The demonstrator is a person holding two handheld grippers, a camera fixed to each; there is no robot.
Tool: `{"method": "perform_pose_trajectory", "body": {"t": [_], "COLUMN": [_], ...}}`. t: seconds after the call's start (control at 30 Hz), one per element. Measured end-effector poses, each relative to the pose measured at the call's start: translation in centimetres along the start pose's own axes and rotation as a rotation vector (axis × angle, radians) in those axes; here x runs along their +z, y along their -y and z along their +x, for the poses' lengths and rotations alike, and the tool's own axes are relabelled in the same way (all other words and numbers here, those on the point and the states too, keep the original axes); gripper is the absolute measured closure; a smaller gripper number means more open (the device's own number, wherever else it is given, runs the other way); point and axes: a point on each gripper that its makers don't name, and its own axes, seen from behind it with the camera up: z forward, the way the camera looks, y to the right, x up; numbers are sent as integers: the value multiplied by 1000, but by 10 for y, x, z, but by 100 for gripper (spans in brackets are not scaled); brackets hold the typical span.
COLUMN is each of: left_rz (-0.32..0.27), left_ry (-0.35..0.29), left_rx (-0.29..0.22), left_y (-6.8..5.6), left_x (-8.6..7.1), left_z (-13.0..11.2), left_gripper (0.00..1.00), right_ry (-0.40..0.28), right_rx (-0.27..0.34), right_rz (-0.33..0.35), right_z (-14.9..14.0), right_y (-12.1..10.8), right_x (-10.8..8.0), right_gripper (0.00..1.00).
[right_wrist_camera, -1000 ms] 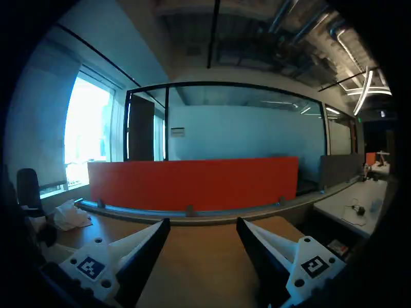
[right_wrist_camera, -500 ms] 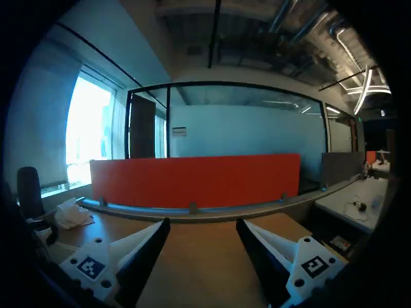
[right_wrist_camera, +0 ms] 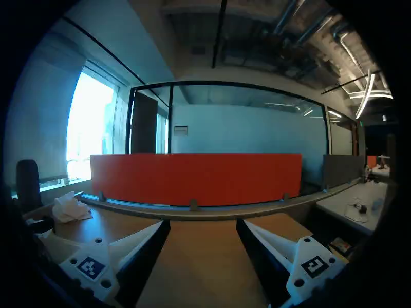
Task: Fold towel
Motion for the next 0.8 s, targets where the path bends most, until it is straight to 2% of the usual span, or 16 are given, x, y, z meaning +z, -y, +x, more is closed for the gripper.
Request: {"method": "perform_pose_trajectory", "body": {"t": [0.5,0.8], "left_rz": [4,11], "left_ry": [-13,-21], "left_rx": [5,31], "left_y": [-6,-3], "left_x": [6,8], "left_z": [-18,-23], "left_gripper": [1,1], "right_ry": [-1,-2], "right_rx": [8,13], "right_rz": [-7,-23], "right_z": [-14,-21], "right_y": [-11,-24], "right_x": [2,0], "right_gripper": [0,0]}}
